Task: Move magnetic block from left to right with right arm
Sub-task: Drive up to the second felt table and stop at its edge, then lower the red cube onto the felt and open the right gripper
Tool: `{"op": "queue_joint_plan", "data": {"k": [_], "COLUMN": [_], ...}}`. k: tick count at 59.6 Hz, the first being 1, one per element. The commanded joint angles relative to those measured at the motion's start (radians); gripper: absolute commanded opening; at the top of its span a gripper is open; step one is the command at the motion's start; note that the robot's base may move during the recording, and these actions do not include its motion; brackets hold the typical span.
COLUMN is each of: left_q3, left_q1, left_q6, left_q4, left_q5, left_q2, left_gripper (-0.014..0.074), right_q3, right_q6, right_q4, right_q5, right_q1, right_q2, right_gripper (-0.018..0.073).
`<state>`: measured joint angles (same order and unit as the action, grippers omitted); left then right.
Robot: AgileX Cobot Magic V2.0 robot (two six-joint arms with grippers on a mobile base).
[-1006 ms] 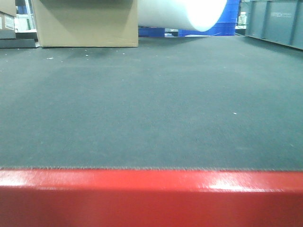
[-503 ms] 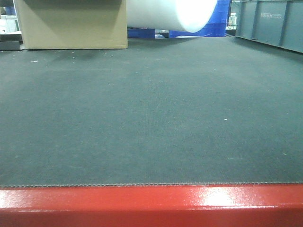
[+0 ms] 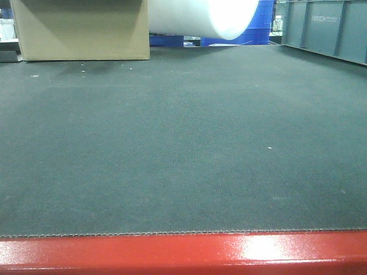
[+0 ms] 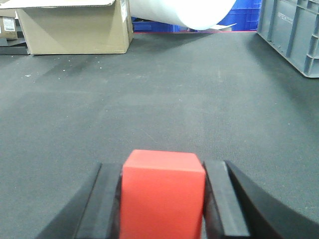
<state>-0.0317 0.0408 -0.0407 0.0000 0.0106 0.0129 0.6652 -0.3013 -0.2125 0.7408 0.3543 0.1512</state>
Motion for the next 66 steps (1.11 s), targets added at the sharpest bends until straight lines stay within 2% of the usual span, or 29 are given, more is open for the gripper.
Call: {"op": "queue_joint_plan", "data": {"k": [1,20,34,39,44,50,57,66], "left_q3": [-0.008,-0.008,-0.008,-0.008,-0.008,-0.008,-0.008,-0.008], "left_q1": [-0.002,-0.002,-0.002,-0.002,-0.002,-0.002,-0.002,-0.002], "left_q6": [-0.007,-0.007,-0.007,-0.007,-0.007,-0.007,-0.007,-0.007], "left_q4": [0.000,0.000,0.000,0.000,0.000,0.000,0.000,0.000], "left_q5": [-0.092,-0.092,-0.092,-0.092,-0.092,-0.092,-0.092,-0.092], "left_q2": [0.010,0.010,0.010,0.010,0.010,0.010,0.010,0.010], "left_gripper": [-0.0116,-0.0116,-0.0116,-0.0116,-0.0116,-0.0116,-0.0116,-0.0116], "right_q3": [0.026,0.026,0.041,0.081,0.138,0.217,0.299,0.404], "right_q6": [0.009,0.009,0.021,0.116,0.267,0.397,0.440,0.488], "right_q4": [-0.019,-0.019,0.028,0.098,0.213,0.341,0.435,0.439], "right_q5": [-0.088,-0.088,-0.081,-0.086,-0.087,-0.087,-0.093,-0.095], "right_q1": [-0.006,-0.006,-0.006,-0.006,-0.006,-0.006,0.000,0.047], "right_q2": [0.017,0.017,0.078,0.182,0.308,0.478,0.648,0.858], "right_gripper": [0.0204,0.0204,0.0204,0.0204,0.0204,0.0204,0.0204,0.0204]}}
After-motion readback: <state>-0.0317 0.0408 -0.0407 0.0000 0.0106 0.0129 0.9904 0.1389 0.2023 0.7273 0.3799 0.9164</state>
